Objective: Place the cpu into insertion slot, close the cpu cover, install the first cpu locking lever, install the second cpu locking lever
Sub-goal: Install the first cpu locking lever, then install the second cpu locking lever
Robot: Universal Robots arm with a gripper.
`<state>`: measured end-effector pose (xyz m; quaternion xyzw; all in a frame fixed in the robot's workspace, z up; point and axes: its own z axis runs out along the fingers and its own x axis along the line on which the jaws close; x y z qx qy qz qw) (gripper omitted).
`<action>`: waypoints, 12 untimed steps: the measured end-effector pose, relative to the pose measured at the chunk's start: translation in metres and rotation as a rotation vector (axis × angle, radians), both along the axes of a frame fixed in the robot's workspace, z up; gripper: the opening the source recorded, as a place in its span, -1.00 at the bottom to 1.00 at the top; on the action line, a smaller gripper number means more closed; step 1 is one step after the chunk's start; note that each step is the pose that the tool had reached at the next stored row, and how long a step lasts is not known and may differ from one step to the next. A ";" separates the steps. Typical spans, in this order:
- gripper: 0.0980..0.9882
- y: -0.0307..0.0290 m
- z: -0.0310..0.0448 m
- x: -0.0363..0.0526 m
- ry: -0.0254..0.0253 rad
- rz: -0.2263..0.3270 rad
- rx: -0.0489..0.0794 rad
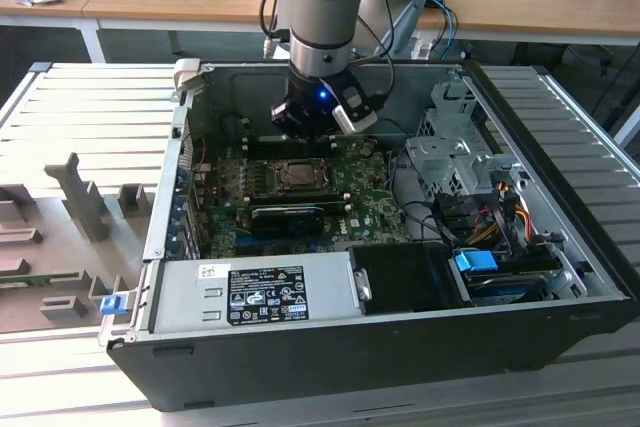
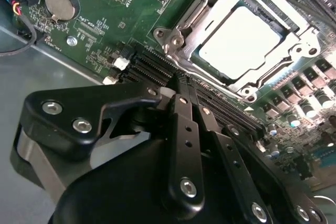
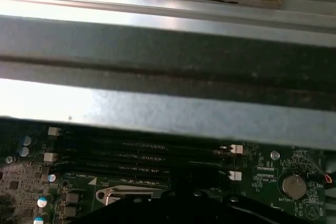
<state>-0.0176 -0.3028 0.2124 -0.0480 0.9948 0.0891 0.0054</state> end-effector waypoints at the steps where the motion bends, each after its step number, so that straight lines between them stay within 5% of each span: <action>1: -0.98 -0.0006 0.0000 0.0000 0.0000 0.000 0.000; 12: -0.98 -0.0060 0.0000 0.0000 0.0001 0.000 0.000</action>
